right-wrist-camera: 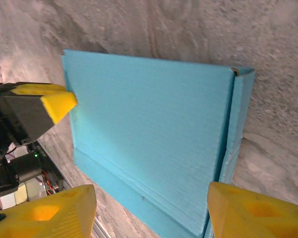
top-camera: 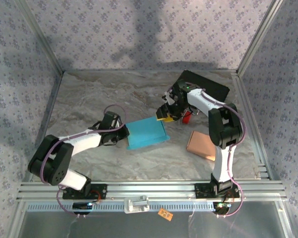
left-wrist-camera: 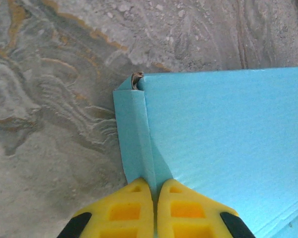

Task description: Fold the paper box

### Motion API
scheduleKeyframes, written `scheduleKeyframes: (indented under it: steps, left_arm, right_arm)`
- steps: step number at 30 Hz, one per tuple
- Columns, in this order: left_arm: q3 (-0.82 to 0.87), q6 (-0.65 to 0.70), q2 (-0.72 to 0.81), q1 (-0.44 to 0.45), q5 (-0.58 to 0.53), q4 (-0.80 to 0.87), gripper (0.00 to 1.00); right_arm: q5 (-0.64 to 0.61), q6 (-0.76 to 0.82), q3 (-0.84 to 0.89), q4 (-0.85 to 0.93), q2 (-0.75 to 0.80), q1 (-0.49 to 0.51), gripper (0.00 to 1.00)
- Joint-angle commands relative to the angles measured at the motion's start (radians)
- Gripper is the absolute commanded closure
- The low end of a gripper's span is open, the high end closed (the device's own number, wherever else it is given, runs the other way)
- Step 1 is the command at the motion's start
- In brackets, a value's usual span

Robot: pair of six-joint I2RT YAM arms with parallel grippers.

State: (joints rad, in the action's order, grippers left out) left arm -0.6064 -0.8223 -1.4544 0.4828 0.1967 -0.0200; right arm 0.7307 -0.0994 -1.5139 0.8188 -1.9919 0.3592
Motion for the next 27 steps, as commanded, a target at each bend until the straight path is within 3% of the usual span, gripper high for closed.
scheduleKeyframes:
  steps: [1, 7, 16, 27]
  left_arm:
    - [0.048, 0.029, 0.006, -0.022, 0.009, 0.063, 1.00]
    - [0.079, 0.019, 0.025, -0.036, 0.019, 0.036, 1.00]
    - [0.115, -0.003, 0.042, -0.073, 0.070, -0.020, 1.00]
    - [0.258, -0.067, 0.083, -0.232, 0.315, -0.277, 1.00]
  right_arm:
    - [0.056, 0.007, 0.030, 0.024, 0.032, -0.026, 0.38]
    - [-0.018, 0.034, 0.029, 0.055, -0.007, -0.029, 0.36]
    - [0.096, 0.043, 0.019, -0.016, -0.126, 0.001, 0.31]
    - [0.185, 0.046, 0.011, -0.012, -0.122, 0.010, 0.20]
